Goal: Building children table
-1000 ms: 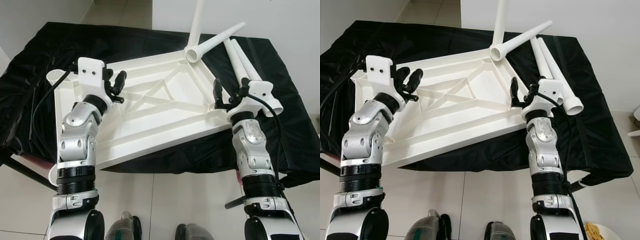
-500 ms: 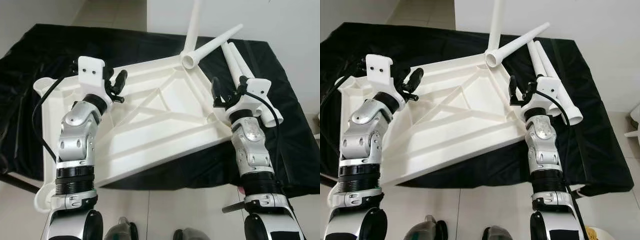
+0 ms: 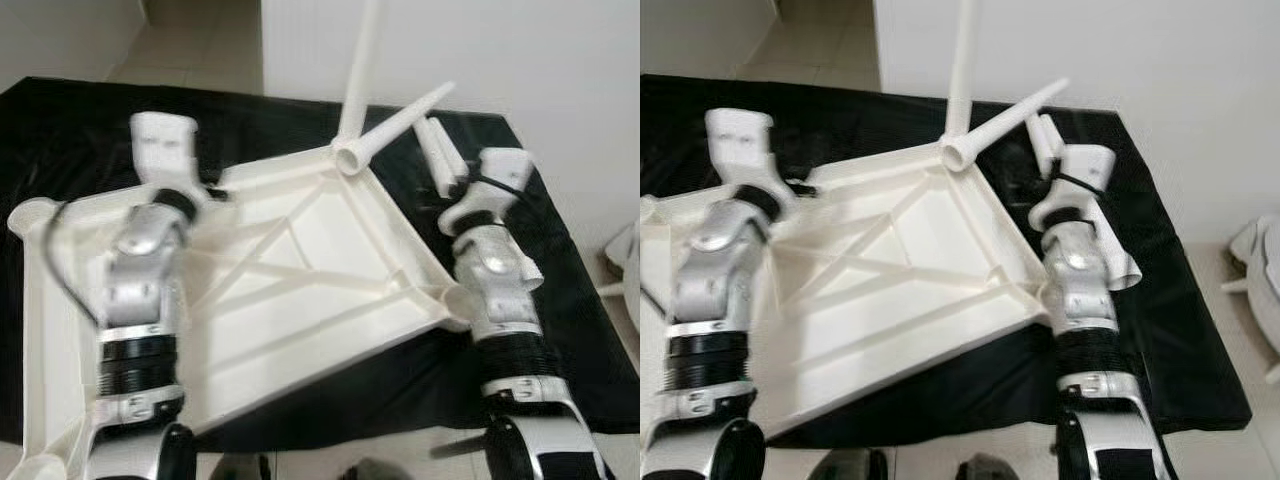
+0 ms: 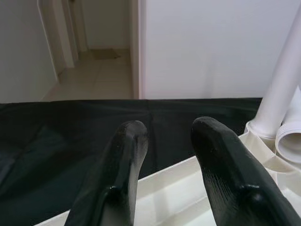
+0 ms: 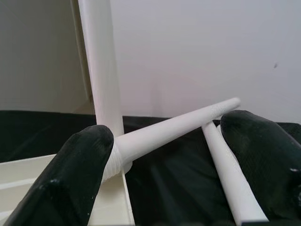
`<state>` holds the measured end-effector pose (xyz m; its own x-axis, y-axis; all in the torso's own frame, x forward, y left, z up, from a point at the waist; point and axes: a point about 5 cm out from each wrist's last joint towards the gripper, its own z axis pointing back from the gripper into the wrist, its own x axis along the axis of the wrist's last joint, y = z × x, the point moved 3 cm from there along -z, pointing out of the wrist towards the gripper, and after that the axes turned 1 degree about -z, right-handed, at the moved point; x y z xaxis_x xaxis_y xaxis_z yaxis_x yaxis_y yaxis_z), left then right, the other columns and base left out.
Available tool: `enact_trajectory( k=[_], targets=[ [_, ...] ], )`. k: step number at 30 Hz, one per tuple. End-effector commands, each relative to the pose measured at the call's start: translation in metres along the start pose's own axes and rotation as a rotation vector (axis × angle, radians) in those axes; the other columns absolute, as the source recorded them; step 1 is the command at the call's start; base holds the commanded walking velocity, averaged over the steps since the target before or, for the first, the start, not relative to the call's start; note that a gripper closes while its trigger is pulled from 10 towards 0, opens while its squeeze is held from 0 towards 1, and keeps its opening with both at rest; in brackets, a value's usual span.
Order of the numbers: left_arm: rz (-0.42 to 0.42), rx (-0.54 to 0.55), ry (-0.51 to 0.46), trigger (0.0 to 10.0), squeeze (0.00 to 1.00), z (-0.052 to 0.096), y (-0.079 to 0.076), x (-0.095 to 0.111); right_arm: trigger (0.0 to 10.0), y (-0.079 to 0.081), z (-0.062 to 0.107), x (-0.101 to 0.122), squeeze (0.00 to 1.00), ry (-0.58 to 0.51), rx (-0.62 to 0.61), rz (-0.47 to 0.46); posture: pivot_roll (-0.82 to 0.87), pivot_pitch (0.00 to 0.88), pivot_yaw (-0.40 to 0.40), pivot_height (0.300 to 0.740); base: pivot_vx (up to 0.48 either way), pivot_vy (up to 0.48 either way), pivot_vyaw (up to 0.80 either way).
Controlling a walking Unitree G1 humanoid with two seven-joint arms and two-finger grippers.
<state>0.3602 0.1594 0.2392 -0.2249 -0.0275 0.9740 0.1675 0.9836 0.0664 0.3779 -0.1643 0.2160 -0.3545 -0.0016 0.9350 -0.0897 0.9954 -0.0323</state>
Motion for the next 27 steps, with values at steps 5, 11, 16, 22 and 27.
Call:
enact_trajectory(
  k=[5, 11, 16, 22, 27],
  targets=[
    [0.035, -0.034, 0.028, 10.0, 0.0, 0.0, -0.013, -0.006, 10.0, -0.005, 0.003, -0.007, 0.0, 0.027, 0.009, 0.01, 0.04, 0.05, -0.03, 0.74, 0.0, 0.0, 0.0],
    [0.024, -0.06, 0.029, 10.0, 0.0, 0.001, -0.016, -0.006, 10.0, 0.0, 0.001, -0.009, 0.0, 0.041, 0.048, 0.001, 0.04, 0.049, -0.031, 0.74, 0.0, 0.0, 0.0],
    [0.009, -0.128, 0.039, 10.0, 0.0, 0.004, -0.024, -0.006, 10.0, 0.018, -0.006, -0.016, 0.0, 0.087, 0.18, -0.02, 0.05, 0.077, -0.034, 0.74, 0.0, 0.0, 0.0],
    [0.002, -0.196, 0.051, 10.0, 0.0, 0.008, -0.035, -0.005, 10.0, 0.023, -0.012, -0.019, 0.0, 0.106, 0.222, -0.01, 0.07, 0.112, -0.046, 0.74, 0.0, 0.0, 0.0],
    [-0.011, -0.22, 0.051, 10.0, 0.0, 0.01, -0.039, -0.001, 10.0, 0.027, -0.018, -0.023, 0.0, 0.124, 0.237, -0.011, 0.09, 0.143, -0.061, 0.74, 0.0, 0.0, 0.0]
  ],
)
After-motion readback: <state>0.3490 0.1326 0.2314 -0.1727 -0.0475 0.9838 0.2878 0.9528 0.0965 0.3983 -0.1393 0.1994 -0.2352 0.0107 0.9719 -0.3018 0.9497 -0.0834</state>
